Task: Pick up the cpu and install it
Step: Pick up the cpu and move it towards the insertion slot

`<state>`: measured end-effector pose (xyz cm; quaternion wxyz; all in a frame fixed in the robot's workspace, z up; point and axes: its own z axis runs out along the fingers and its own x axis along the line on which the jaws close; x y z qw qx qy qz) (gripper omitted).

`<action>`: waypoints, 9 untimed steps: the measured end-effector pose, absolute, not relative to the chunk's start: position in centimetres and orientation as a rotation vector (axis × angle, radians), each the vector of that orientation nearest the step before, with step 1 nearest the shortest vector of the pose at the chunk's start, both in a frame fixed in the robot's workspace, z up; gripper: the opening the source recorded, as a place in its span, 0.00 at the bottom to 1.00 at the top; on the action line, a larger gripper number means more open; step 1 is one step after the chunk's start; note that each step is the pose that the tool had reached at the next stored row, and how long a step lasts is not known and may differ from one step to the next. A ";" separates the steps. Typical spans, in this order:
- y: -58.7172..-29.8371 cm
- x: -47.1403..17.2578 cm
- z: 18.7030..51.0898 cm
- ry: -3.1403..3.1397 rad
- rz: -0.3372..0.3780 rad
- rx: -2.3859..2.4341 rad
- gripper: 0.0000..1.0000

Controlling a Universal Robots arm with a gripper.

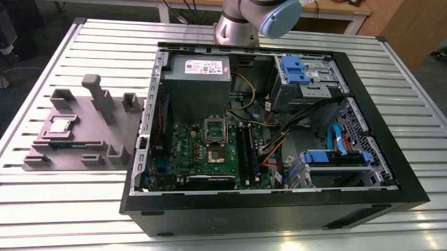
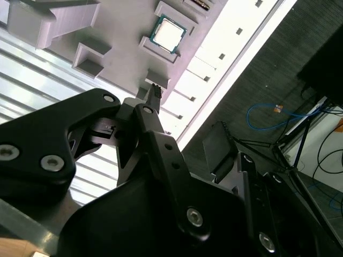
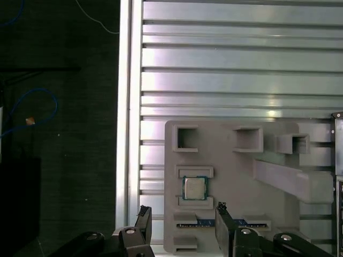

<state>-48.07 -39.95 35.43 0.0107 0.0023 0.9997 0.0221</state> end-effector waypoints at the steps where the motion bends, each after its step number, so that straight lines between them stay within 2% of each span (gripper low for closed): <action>1: -39.9 -48.1 35.4 3.119 0.069 0.007 0.59; 9: -39.9 -48.1 35.3 3.120 0.058 0.007 0.59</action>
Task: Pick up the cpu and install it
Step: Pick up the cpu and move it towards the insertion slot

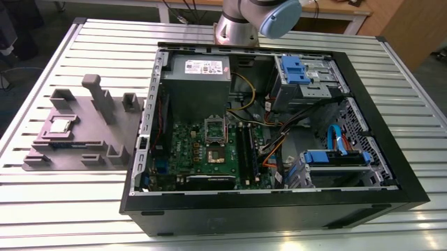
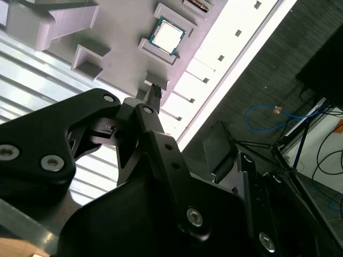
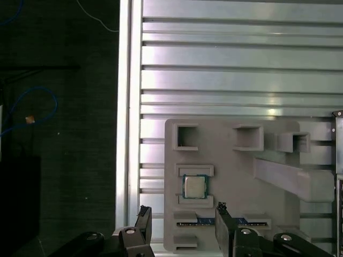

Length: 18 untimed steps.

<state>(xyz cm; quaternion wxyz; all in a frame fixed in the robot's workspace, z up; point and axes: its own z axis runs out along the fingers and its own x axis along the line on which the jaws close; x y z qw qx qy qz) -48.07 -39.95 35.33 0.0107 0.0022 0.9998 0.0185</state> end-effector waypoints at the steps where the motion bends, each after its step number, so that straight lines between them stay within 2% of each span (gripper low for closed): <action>1: -39.9 -48.1 35.3 3.120 0.058 0.007 0.59; 18: -39.9 -48.1 34.6 3.120 0.058 0.007 0.59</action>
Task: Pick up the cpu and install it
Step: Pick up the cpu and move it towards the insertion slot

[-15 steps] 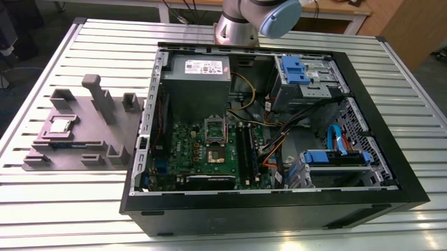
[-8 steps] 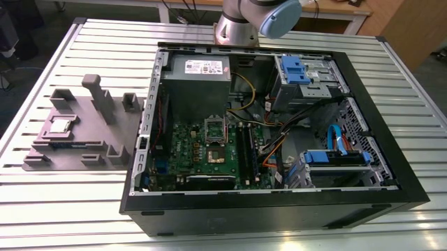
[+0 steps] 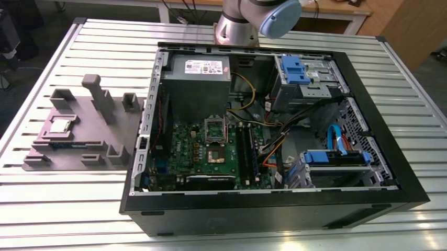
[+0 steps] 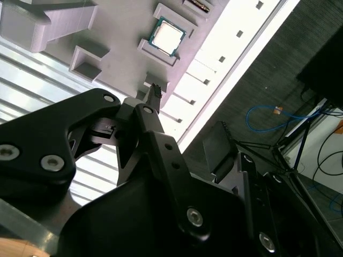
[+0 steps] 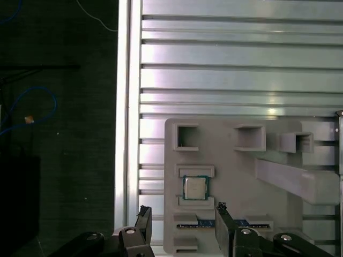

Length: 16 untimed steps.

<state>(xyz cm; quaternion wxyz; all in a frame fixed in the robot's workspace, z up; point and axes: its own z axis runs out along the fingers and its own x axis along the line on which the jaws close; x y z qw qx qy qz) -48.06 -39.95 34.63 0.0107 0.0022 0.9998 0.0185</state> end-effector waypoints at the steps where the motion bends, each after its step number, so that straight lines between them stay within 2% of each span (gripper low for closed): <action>1: -39.9 -48.1 34.6 3.120 0.058 0.007 0.59; 16: -39.9 -47.4 34.2 3.122 0.058 0.007 0.59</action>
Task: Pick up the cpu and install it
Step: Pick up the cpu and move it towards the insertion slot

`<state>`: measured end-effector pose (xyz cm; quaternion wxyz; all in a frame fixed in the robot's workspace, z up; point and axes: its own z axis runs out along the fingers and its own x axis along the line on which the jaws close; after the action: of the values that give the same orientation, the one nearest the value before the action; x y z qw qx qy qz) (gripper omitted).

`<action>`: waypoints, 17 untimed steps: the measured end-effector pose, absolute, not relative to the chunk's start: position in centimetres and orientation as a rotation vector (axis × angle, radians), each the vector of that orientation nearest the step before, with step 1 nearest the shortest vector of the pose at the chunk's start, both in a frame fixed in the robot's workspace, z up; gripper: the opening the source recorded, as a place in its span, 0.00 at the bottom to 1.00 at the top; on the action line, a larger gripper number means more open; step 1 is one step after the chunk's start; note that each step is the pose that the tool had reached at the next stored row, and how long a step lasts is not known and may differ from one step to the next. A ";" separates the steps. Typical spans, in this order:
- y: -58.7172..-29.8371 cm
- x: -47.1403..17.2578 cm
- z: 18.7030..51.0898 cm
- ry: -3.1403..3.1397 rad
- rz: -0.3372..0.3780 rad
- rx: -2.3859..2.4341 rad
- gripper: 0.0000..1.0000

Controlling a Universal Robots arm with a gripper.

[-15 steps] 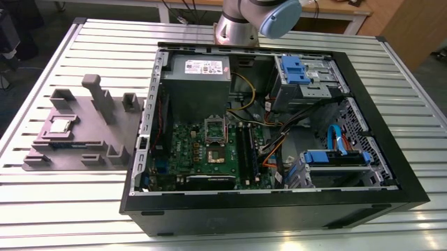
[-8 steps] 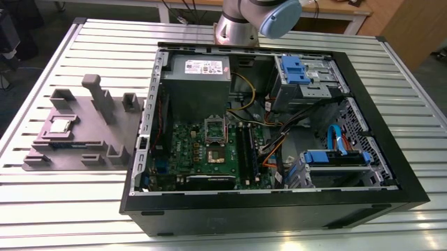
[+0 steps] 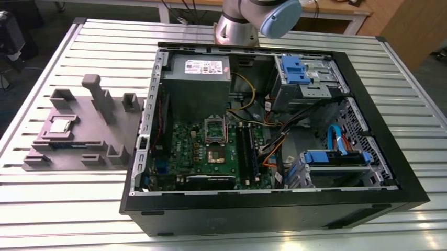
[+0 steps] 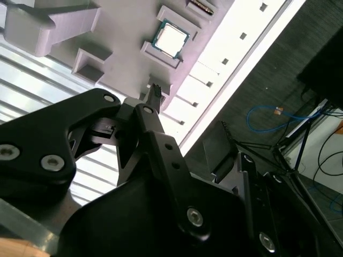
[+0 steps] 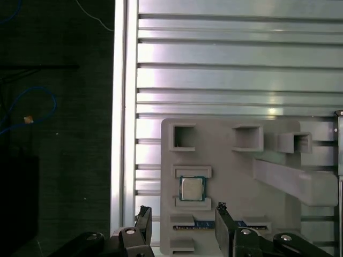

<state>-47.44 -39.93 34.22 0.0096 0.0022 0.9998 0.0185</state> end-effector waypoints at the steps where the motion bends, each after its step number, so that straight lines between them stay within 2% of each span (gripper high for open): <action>1: -39.9 -47.4 34.0 3.122 0.058 0.007 0.59; 17: -39.9 -46.9 31.4 3.123 0.059 -0.075 0.59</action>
<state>-46.87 -39.93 31.35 0.0085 -0.0241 0.9995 0.0188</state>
